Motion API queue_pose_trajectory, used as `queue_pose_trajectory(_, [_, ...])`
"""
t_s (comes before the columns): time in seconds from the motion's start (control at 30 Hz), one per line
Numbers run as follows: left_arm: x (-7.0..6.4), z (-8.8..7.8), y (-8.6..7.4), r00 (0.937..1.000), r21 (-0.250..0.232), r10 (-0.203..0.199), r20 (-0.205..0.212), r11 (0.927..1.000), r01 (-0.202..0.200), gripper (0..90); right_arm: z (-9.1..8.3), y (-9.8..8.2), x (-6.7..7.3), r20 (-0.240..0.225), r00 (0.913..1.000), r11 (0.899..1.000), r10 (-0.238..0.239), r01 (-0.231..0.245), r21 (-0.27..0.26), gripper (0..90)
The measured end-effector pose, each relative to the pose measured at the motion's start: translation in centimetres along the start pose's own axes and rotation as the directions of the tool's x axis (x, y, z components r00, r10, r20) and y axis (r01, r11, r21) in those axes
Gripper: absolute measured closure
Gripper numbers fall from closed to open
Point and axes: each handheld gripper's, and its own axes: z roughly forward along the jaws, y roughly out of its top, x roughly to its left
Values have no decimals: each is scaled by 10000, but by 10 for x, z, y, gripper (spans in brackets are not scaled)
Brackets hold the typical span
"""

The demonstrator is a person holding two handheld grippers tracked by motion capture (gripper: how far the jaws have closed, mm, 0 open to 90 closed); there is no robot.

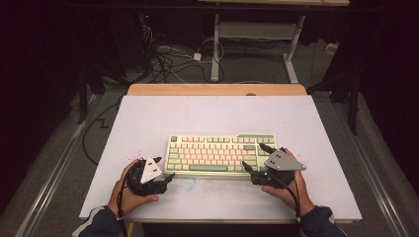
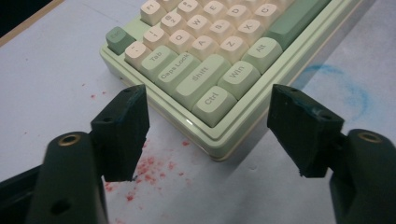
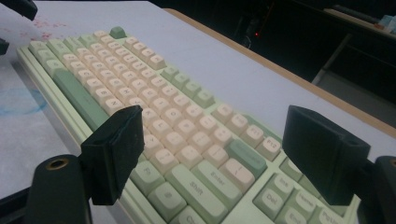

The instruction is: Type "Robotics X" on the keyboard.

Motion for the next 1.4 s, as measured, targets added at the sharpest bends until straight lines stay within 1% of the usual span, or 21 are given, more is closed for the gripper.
queue_pose_trajectory(0.1, [-1,-1,3,9999,-1,-51,146,10000,51,394,-7,-6,-1,168,9999,10000,-41,42,-31,219])
queue_pose_trajectory(0.13, [-1,-1,4,9997,0,-128,208,9999,128,427,-9,-8,-1,181,9998,10000,-59,59,-31,219])
queue_pose_trajectory(0.23, [-2,0,7,9996,118,-95,264,9999,92,541,-15,-14,-2,194,9998,10000,15,-14,-59,221])
queue_pose_trajectory(0.27, [-2,0,9,9996,143,-148,257,9998,144,575,-16,-15,-2,252,9997,10000,-67,68,-15,222])
queue_pose_trajectory(0.33, [-2,1,13,9986,199,-338,411,9993,330,641,-19,-18,-1,299,9995,9999,-97,98,-21,223])
queue_pose_trajectory(0.4, [-3,4,17,9989,247,-271,391,9994,261,699,-21,-22,-1,314,9995,10000,-64,64,4,224])
queue_pose_trajectory(0.5, [-6,10,23,9988,389,-165,462,9991,147,780,-23,-26,0,362,9993,9999,-135,135,15,227])
queue_pose_trajectory(0.57, [-8,14,27,9980,486,-178,603,9987,149,854,-23,-27,2,354,9993,9999,-135,132,94,228])
queue_pose_trajectory(0.6, [-9,16,29,9976,530,-169,674,9985,134,871,-24,-28,2,371,9992,9999,-144,140,101,229])
queue_pose_trajectory(0.73, [-17,25,34,9971,785,75,756,9968,-135,874,-24,-29,5,317,9993,9996,-208,201,206,230])
queue_pose_trajectory(0.83, [-23,34,38,9970,893,145,764,9958,-214,873,-23,-30,5,305,9993,9995,-214,206,247,230])
queue_pose_trajectory(0.93, [-29,44,43,9955,1007,310,897,9941,-400,873,-22,-31,5,267,9995,9994,-190,182,287,230])
queue_pose_trajectory(1.17, [-42,67,48,9929,1309,399,1124,9899,-547,873,-21,-32,6,193,9995,9992,-242,235,332,230])
queue_pose_trajectory(1.27, [-46,74,49,9921,1437,453,1166,9877,-620,871,-20,-32,7,160,9995,9989,-290,284,385,231])
queue_pose_trajectory(1.4, [-49,83,50,9919,1501,443,1187,9867,-620,871,-18,-32,9,78,9993,9981,-356,352,502,231])
